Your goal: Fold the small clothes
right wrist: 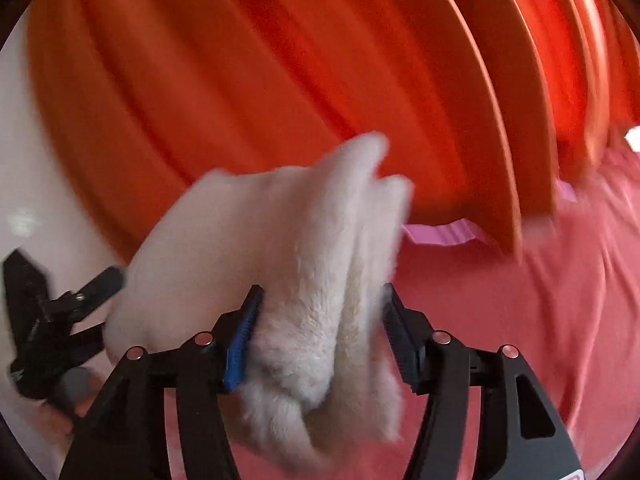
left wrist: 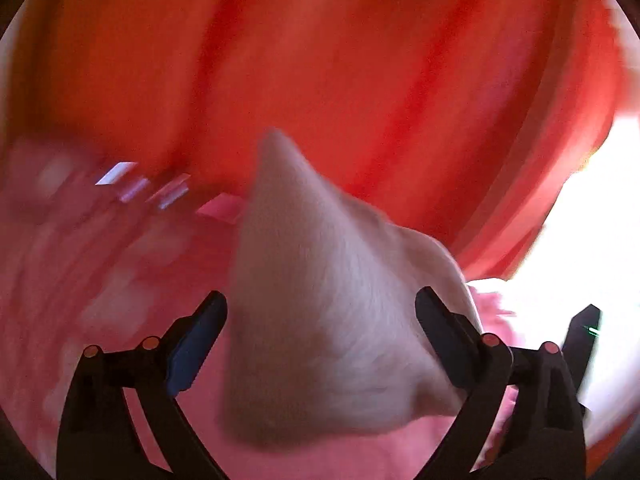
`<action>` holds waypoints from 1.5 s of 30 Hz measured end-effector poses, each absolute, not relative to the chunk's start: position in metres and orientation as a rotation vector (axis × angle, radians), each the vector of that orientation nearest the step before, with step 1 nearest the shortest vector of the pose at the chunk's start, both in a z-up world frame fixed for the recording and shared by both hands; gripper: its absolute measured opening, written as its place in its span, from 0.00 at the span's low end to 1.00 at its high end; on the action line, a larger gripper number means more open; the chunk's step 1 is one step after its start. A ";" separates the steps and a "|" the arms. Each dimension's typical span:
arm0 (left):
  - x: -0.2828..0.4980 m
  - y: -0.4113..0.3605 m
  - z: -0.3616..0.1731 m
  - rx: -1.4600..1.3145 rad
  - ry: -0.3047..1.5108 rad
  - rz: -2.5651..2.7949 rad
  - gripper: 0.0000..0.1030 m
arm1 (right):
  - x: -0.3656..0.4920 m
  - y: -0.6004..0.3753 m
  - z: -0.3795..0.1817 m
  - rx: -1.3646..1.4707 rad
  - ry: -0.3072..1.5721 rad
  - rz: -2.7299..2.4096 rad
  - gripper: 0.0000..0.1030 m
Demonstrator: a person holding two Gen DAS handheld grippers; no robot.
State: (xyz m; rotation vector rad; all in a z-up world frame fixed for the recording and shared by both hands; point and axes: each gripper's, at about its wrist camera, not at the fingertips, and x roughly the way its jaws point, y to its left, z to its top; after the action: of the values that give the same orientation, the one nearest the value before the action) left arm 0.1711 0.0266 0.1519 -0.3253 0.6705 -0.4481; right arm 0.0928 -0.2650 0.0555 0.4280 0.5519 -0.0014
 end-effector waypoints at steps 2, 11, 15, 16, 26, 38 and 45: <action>0.183 0.044 0.102 -0.372 0.763 -0.373 0.88 | 0.105 -0.258 0.018 0.439 0.615 -0.026 0.58; 0.212 0.045 0.051 -0.496 0.896 -0.362 0.92 | 0.163 -0.238 -0.021 0.310 0.759 -0.047 0.78; 0.232 0.036 0.017 -0.480 0.996 -0.338 0.92 | 0.180 -0.253 -0.049 0.445 0.827 0.004 0.80; 0.230 0.035 0.011 -0.469 1.015 -0.336 0.92 | 0.185 -0.256 -0.055 0.487 0.842 0.030 0.80; 0.220 0.035 0.047 -0.418 0.842 -0.446 0.52 | 0.159 -0.240 0.007 0.411 0.583 0.126 0.31; 0.201 0.034 0.059 -0.269 0.798 -0.303 0.61 | 0.137 -0.264 0.003 0.422 0.630 -0.070 0.46; 0.192 -0.004 0.038 0.035 0.820 -0.208 0.66 | 0.152 -0.199 -0.036 0.106 0.876 -0.035 0.38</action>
State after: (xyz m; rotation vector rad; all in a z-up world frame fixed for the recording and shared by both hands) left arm 0.1918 -0.0044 0.0382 0.0346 0.8197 -0.2079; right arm 0.1522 -0.1988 -0.0363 0.1061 0.8763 -0.0353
